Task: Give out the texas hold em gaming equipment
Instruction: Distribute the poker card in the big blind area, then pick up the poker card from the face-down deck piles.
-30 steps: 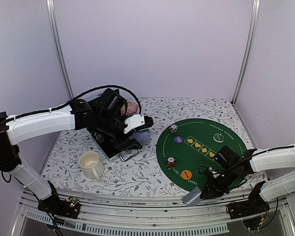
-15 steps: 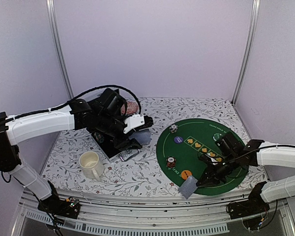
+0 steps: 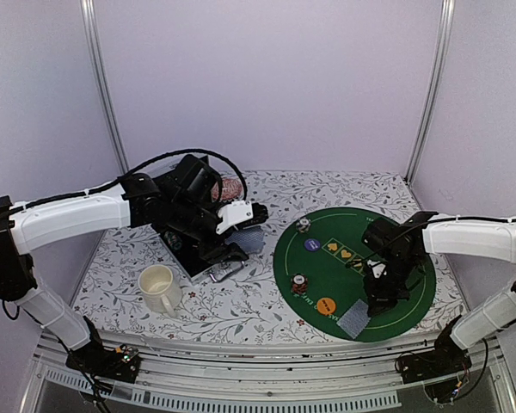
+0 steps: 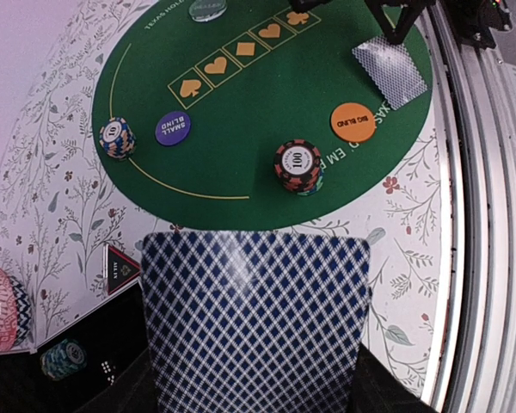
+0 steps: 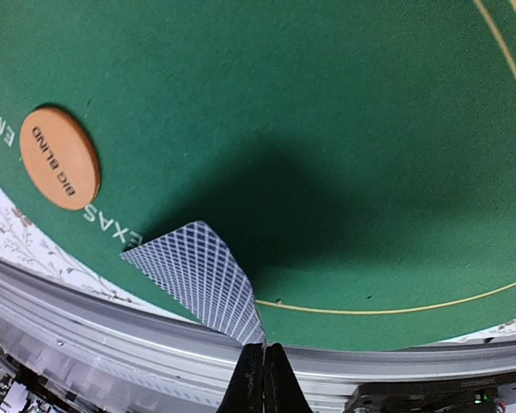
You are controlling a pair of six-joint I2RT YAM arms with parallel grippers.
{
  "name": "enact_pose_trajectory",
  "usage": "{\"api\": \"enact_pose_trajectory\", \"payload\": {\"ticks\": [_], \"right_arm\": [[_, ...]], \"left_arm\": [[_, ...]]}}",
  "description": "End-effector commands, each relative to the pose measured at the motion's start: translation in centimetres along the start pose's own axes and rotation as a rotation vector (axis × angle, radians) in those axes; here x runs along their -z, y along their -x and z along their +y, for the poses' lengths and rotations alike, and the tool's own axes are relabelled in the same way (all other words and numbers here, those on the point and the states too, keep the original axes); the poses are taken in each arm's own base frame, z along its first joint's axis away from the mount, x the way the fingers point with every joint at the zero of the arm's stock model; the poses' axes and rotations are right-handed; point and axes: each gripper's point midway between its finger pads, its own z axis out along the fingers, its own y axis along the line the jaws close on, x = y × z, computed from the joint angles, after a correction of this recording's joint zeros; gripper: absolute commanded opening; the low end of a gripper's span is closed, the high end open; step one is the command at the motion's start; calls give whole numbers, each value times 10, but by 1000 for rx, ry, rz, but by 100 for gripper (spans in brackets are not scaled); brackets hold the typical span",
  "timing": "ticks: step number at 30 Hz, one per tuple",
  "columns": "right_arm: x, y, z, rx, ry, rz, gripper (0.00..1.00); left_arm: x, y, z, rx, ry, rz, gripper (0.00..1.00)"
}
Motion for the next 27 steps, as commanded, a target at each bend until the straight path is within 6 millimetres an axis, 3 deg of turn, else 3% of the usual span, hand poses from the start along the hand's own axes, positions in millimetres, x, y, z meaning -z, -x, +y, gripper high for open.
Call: {"api": "enact_pose_trajectory", "payload": {"ticks": [1,6,10,14,16,19,20,22,24,27], "right_arm": [[2,21,-22,26,-160,-40,2],[-5,31,-21,66,-172,-40,5],[16,45,-33,47,-290,-103,41],[60,75,-24,43,-342,-253,63],[87,94,8,102,-253,-369,75],[127,105,104,313,155,-520,100],[143,101,136,398,324,-557,99],[166,91,179,516,594,-617,99],[188,86,206,580,784,-691,99],[194,79,228,612,930,-701,99]], "left_arm": [[13,15,-2,-33,11,-53,61],[12,15,-3,-36,9,-51,61],[13,15,-3,-35,9,-49,61],[14,17,-3,-40,7,-54,61],[14,18,-5,-47,2,-56,61],[14,20,-7,-63,0,-58,61],[14,21,-7,-65,2,-58,61],[14,22,-7,-68,3,-56,61],[14,23,-8,-70,3,-57,61],[14,24,-8,-71,8,-55,61]]}}
